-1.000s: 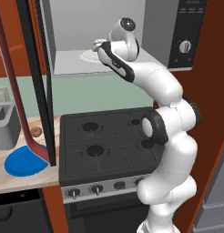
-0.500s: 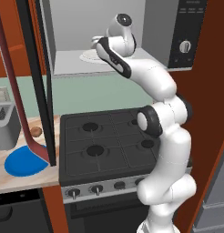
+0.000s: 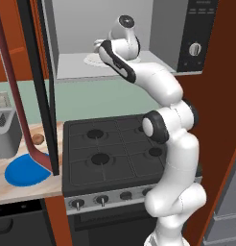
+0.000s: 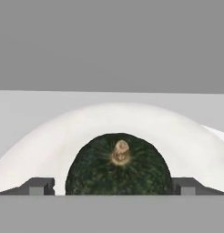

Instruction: Pick the squash from the microwave and place it on plate located on the counter.

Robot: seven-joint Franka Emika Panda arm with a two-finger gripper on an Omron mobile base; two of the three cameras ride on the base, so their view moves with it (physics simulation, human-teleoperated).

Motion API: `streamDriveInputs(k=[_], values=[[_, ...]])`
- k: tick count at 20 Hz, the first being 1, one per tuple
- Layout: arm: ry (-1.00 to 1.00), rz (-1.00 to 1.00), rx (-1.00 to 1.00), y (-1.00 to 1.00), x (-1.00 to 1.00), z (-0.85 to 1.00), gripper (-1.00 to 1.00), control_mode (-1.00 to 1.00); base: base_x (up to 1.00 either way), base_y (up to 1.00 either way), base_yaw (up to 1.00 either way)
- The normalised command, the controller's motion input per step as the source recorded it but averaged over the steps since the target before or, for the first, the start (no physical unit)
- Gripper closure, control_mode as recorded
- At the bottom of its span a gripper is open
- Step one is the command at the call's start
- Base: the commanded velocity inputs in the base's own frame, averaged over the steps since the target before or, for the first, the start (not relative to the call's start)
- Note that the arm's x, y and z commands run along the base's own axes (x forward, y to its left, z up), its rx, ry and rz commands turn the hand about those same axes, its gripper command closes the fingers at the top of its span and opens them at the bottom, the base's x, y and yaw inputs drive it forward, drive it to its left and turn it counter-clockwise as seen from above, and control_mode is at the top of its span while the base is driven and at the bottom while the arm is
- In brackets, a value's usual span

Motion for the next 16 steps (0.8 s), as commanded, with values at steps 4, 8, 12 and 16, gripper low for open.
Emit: streamDriveInputs(k=[4,8,12,16], values=[[0.0,0.0,0.0,0.01,0.05,-0.11,1.0,-1.0,0.0,0.0,0.0],[0.0,0.0,0.0,0.0,0.0,0.0,1.0,-1.0,0.0,0.0,0.0],[-0.03,0.0,0.0,-0.08,-0.16,0.0,1.0,-1.0,0.0,0.0,0.0],[-0.25,0.0,0.05,-0.52,-0.94,0.0,1.0,-1.0,0.0,0.0,0.0]])
